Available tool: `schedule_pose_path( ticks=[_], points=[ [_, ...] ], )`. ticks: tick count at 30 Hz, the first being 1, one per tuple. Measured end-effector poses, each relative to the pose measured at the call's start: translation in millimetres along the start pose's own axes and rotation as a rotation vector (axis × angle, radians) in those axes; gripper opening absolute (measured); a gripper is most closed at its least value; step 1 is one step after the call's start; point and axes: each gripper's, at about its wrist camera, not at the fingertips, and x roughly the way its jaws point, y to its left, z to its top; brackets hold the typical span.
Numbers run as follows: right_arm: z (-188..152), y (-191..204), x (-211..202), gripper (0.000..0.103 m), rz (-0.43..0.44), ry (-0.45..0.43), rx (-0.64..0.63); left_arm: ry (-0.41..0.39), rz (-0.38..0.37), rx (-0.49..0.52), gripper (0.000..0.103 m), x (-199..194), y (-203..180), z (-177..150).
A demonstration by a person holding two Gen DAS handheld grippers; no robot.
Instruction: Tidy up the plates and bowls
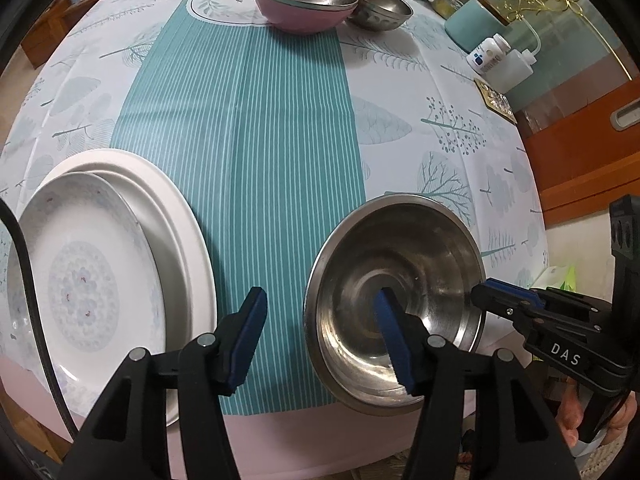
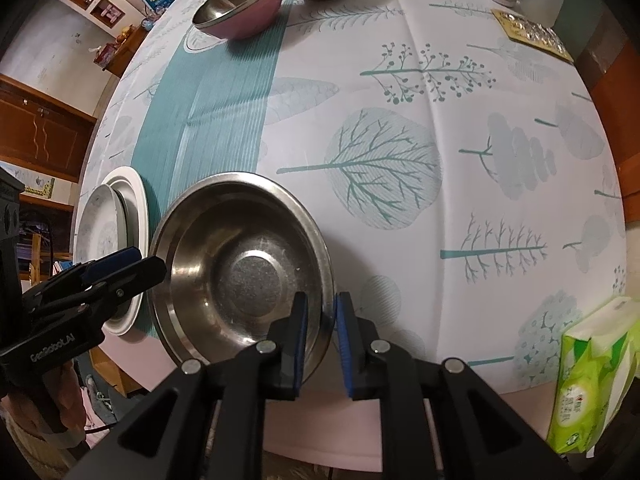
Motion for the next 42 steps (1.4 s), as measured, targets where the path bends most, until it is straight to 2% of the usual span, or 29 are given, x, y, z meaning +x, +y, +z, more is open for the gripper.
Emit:
schedule_pose_path(
  ticks=[11, 22, 26, 33, 36, 38, 39, 40, 42],
  points=[
    [13, 4, -23, 0.015, 0.028, -0.045, -0.057, -0.042, 0.043, 0.000, 0.055, -11, -10, 9],
    [51, 9, -59, 0.015, 0.054, -0.131, -0.169, -0.154, 0.172, 0.047, 0.057, -60, -23, 43],
    [69, 6, -79, 0.015, 0.046, -0.178, -0.201, -0.205, 0.205, 0.043, 0.064, -90, -23, 57],
    [107, 0, -116, 0.014, -0.003, -0.280, -0.229, -0.299, 0.304, 0.088, 0.071, -146, -25, 93],
    [126, -3, -135, 0.015, -0.018, -0.334, -0.228, -0.326, 0.332, 0.109, 0.079, -163, -27, 115],
    [138, -5, -148, 0.024, -0.019, -0.367, -0.221, -0.339, 0.332, 0.113, 0.081, -173, -27, 131],
    [146, -6, -154, 0.036, -0.020, -0.384, -0.215, -0.344, 0.331, 0.116, 0.081, -176, -28, 140],
    [153, -7, -160, 0.043, -0.021, -0.402, -0.208, -0.348, 0.332, 0.115, 0.083, -179, -28, 149],
    [166, -6, -169, 0.044, -0.026, -0.431, -0.208, -0.363, 0.327, 0.114, 0.085, -184, -27, 171]
  ],
)
